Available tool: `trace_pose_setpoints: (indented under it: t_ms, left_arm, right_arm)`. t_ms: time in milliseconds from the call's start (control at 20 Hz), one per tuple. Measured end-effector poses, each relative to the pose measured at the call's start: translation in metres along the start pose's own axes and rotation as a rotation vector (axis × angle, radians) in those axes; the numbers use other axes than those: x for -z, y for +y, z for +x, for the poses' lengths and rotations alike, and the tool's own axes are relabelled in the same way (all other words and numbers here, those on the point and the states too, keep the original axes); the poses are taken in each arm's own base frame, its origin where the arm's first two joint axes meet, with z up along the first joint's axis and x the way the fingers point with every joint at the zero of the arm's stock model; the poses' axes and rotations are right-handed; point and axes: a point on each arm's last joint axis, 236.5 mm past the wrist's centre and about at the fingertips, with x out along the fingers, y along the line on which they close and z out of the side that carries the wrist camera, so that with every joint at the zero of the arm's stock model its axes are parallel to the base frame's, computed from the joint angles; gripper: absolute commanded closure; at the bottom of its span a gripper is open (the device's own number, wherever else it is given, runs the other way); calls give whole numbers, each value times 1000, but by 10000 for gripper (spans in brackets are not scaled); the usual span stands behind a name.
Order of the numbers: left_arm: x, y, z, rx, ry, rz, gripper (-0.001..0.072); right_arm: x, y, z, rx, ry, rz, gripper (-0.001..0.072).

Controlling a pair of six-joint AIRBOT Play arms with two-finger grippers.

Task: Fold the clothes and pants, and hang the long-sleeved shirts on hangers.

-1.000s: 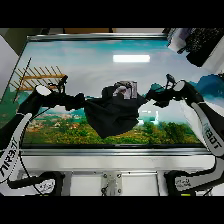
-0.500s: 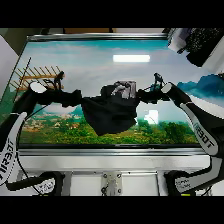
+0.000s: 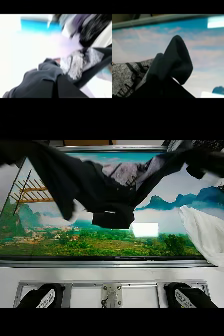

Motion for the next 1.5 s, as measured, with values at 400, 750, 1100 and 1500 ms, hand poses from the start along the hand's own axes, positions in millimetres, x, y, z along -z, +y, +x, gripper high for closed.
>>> trace_pose_setpoints:
  t_ms: [400, 750, 1100, 1500]
  left_arm:
    - [-65, -74, -131, -122, -358, 234, 694]
    - [1, 33, -49, -261, -97, 54, 694]
    - [128, 104, 2, -320, 309, -133, 694]
    - [322, 78, -26, -210, 661, -492, 694]
  right_arm:
    - [-82, 64, -159, 17, -397, -88, 698]
    - [-21, 11, -69, 88, -75, 40, 698]
    - [61, -62, 44, 160, 233, 115, 463]
    - [86, -83, 73, 176, 302, 109, 99]
